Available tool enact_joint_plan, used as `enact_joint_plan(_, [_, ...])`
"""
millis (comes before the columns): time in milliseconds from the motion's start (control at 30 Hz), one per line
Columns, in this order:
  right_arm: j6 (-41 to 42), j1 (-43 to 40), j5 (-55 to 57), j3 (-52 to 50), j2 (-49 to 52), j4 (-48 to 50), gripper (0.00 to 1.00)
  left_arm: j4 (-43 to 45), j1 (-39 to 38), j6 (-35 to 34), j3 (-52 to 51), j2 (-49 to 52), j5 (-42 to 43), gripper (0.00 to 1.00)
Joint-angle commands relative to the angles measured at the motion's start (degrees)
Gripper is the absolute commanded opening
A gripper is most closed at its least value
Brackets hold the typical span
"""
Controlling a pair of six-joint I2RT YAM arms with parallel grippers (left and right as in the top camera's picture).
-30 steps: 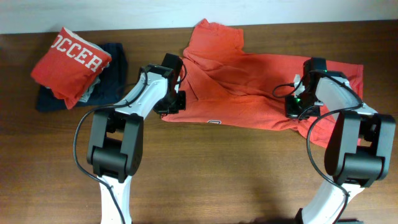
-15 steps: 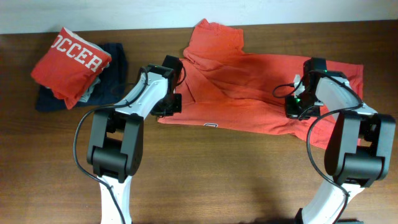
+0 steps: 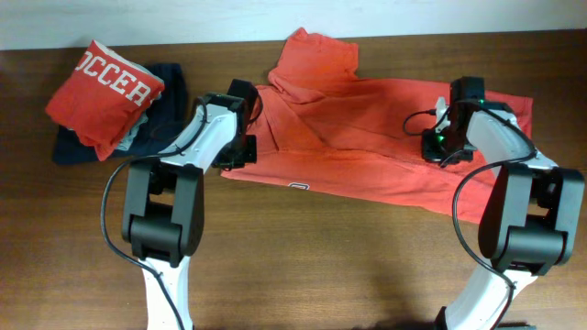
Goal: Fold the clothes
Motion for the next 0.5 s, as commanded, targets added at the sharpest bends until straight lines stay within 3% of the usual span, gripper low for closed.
enact_joint_plan(0, [-0.6,-0.2,-0.2,7.6,-0.2,-6.6,0.18,-0.2,1.1,-0.1,-0.4,1.6,-2.3,0.04])
enact_joint_plan(167, [-8.9,0.2,-10.4,15.7,-0.2,-22.0,0.18,0.0,1.1,-0.1,-0.4,1.6,-2.3,0.05])
enact_joint_plan(200, [-9.7,0.3,-11.4,16.0,-0.2,-24.2,0.12,0.2,1.1,-0.1,-0.4,1.6,-2.3,0.05])
enact_joint_plan(233, [-9.9,0.5,-11.4,15.9,-0.1,-25.2,0.05,0.3,1.1,-0.1,-0.4,1.6,-2.3,0.05])
enact_joint_plan(467, [-9.9,1.0,-9.9,9.0,0.1,-23.0,0.04,0.8,1.1,-0.1,-0.4,1.6,-2.3,0.05])
